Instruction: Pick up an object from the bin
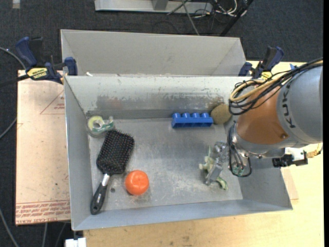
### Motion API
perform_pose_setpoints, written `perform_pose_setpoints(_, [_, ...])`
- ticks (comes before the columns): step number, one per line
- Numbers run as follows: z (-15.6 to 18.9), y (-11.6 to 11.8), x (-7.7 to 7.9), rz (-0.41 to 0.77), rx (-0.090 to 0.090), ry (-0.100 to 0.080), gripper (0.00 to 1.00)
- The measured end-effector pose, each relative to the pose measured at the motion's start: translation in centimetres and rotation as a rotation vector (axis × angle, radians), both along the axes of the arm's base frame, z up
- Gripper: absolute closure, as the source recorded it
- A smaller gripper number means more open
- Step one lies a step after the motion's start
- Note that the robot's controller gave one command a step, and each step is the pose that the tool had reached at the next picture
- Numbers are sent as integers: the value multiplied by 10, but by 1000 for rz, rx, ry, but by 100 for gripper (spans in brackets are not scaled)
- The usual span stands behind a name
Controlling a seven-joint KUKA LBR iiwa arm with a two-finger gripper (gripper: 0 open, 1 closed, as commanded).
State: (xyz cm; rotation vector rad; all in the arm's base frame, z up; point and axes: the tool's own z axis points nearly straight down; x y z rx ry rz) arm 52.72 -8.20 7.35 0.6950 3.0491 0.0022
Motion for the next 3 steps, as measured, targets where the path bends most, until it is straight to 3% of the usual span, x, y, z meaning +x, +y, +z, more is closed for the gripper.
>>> perform_pose_setpoints(2, [20, 1, -4, 1, 3, 19, 100])
perform_pose_setpoints(3, [40, 0, -2, 2, 2, 13, 100])
